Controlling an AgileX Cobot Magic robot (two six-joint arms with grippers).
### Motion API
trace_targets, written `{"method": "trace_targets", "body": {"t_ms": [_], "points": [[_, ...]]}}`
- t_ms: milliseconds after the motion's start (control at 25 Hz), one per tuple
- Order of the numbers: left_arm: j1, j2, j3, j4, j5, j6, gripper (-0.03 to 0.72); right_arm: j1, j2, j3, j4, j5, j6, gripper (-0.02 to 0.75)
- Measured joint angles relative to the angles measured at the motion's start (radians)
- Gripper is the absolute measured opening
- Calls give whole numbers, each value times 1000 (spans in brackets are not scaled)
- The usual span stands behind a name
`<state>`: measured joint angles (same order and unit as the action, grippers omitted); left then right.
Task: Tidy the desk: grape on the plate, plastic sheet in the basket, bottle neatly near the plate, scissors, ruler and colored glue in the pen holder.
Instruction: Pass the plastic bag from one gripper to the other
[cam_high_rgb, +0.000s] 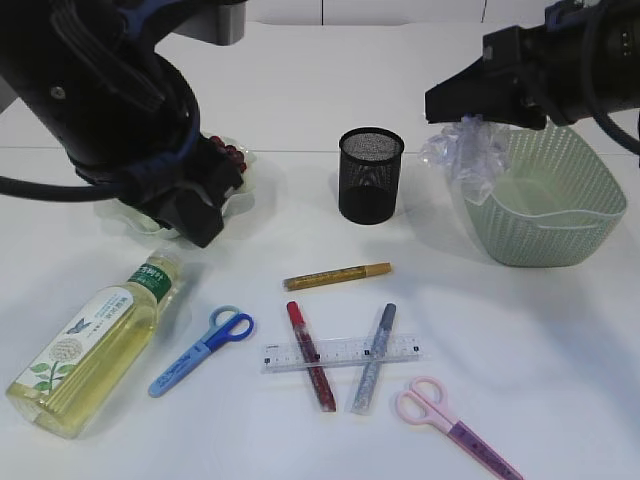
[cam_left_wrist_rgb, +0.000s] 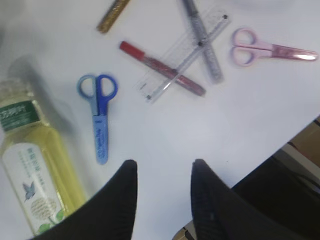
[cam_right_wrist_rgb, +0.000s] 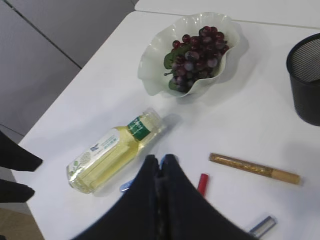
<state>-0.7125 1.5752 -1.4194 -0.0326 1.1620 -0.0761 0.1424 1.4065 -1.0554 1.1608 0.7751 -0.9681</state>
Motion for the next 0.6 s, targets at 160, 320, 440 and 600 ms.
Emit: {"method": "trace_targets", "body": {"t_ms": [160,320,440,600], "points": [[0,0,0,138,29,-159,268,0,29,0,-100,-72,48,15],[0,0,-6,193,37,-215,269,0,74,-47,-245,-135,135,15],[0,0,-13,197,37,-221,268,0,111,-100,-316,-192,172,15],[0,0,-15,203,37,-223,269,0,161,-167,-390,-271,193,15]]}}
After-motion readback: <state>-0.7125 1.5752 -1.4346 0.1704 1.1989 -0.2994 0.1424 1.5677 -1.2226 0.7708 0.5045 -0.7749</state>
